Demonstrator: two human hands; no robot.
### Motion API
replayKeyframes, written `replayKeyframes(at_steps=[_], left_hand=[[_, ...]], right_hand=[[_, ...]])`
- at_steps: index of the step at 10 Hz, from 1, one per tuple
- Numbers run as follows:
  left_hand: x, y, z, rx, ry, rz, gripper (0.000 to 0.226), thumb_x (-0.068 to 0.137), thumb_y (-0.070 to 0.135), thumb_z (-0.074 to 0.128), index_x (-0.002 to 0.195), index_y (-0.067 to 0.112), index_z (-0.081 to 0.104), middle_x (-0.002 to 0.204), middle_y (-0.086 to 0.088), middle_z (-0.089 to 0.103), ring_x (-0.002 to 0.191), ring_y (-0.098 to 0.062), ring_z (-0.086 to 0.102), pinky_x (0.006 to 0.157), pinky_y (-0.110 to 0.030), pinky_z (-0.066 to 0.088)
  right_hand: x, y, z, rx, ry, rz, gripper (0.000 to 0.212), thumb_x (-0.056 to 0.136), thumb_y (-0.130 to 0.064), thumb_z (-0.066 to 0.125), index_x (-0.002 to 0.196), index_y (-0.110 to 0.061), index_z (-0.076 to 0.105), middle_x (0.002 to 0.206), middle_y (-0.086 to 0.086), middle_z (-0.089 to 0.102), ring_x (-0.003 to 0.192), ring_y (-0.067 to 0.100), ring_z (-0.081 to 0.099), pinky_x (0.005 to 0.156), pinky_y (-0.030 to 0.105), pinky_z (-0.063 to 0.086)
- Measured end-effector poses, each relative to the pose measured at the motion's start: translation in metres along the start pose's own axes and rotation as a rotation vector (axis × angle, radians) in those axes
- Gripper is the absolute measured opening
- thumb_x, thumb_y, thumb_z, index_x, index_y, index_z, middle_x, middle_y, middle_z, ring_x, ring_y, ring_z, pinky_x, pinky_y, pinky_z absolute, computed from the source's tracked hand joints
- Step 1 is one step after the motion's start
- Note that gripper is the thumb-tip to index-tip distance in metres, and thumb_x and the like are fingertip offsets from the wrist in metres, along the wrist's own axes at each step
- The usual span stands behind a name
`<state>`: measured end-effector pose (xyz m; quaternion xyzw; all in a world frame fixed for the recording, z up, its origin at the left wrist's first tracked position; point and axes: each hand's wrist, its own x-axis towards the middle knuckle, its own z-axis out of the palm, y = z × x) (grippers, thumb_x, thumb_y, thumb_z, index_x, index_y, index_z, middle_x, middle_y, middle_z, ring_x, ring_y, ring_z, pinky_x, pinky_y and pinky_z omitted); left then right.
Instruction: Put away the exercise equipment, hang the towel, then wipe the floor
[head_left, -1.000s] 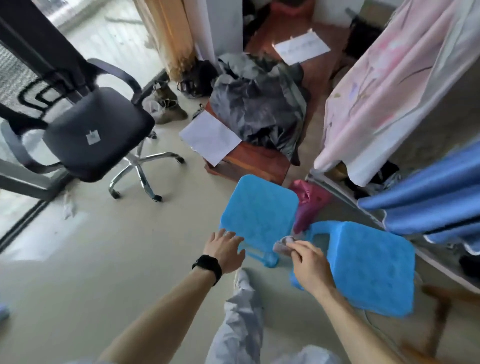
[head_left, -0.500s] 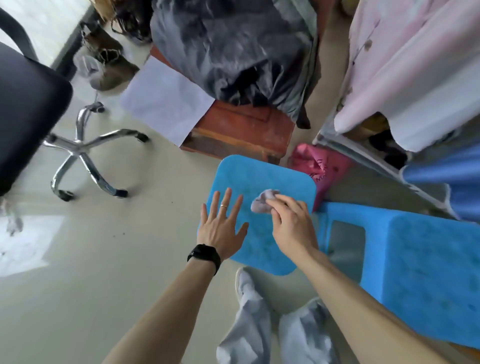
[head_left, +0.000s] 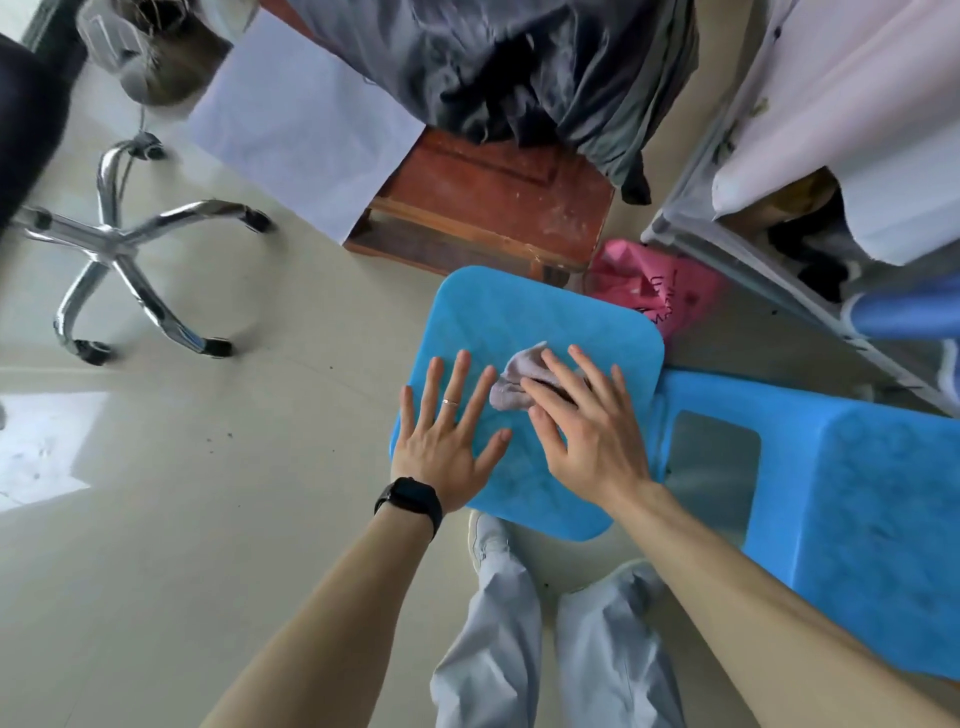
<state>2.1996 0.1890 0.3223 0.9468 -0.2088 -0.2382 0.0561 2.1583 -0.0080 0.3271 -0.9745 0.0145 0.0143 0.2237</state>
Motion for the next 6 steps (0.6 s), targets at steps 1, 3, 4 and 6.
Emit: replayKeyframes(at_steps=[1,3,4,6], left_hand=[[0.001,0.0,0.0,-0.013,-0.018,-0.002,0.072,0.096,0.069,0.017,0.155,0.04,-0.013,0.162,0.011,-0.026,0.149,-0.021,-0.025,0.121,-0.052,-0.01],[0.001,-0.001,0.0,-0.009,-0.03,0.001,0.072,0.096,0.071,0.016,0.153,0.042,-0.018,0.16,0.012,-0.03,0.148,-0.019,-0.028,0.119,-0.051,-0.014],[0.002,-0.001,-0.003,0.012,-0.054,-0.012,0.072,0.096,0.071,0.015,0.151,0.042,-0.022,0.158,0.013,-0.034,0.146,-0.018,-0.032,0.118,-0.05,-0.018],[0.0,0.002,-0.009,0.021,-0.079,0.001,0.073,0.096,0.072,0.014,0.149,0.043,-0.027,0.154,0.014,-0.04,0.145,-0.018,-0.035,0.118,-0.049,-0.019]], right_hand=[[-0.011,0.007,0.003,-0.084,-0.135,0.007,0.048,0.101,-0.038,0.043,0.149,-0.037,0.042,0.165,-0.005,0.022,0.154,0.023,0.013,0.118,0.062,0.011],[-0.015,0.011,0.009,-0.233,-0.229,0.004,0.053,0.103,-0.042,0.035,0.155,-0.04,0.027,0.167,-0.004,0.011,0.155,0.027,0.004,0.119,0.063,0.007],[-0.014,0.01,0.005,-0.241,-0.253,0.003,0.055,0.102,-0.043,0.038,0.155,-0.042,0.024,0.168,-0.005,0.01,0.154,0.027,0.005,0.118,0.064,0.009],[0.0,0.002,-0.022,-0.041,-0.336,0.053,0.059,0.09,-0.04,0.055,0.148,-0.037,0.043,0.165,0.0,0.021,0.152,0.031,0.016,0.115,0.065,0.022]])
